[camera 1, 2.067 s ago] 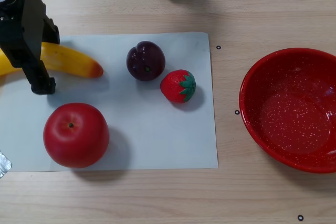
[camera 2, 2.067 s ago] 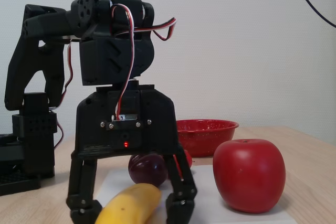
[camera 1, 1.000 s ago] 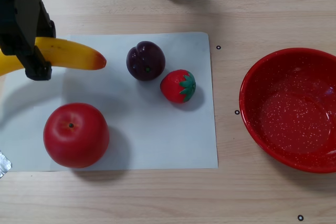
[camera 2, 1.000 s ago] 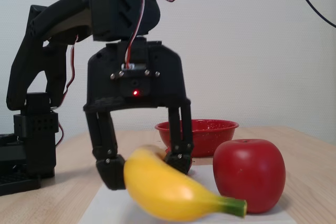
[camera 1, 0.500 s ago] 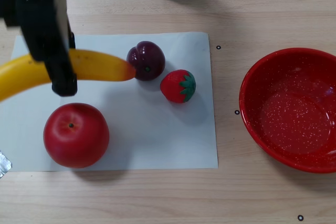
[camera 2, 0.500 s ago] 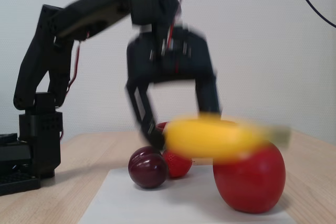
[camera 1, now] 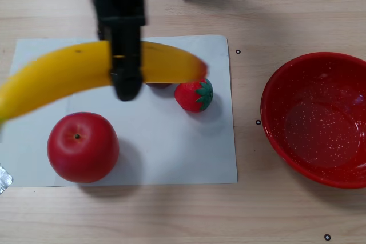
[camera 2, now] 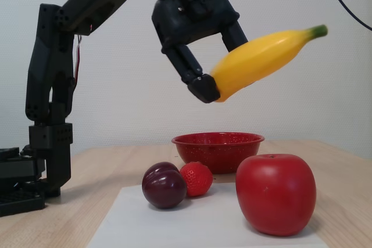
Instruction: Grasp the banana and put it in the red bowl.
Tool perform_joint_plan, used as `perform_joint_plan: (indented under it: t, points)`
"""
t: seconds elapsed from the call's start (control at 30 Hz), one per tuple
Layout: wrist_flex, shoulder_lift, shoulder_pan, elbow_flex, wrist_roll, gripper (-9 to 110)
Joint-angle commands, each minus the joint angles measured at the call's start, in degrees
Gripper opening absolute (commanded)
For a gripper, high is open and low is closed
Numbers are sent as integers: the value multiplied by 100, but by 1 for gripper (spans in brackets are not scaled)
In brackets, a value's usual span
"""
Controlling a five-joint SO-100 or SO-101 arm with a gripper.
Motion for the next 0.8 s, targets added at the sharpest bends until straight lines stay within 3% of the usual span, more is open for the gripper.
perform_joint_plan:
  t: [0.0, 0.77]
  points:
    - [185, 1274, 264, -439, -167, 0]
    - [185, 1406, 3234, -422, -1652, 0]
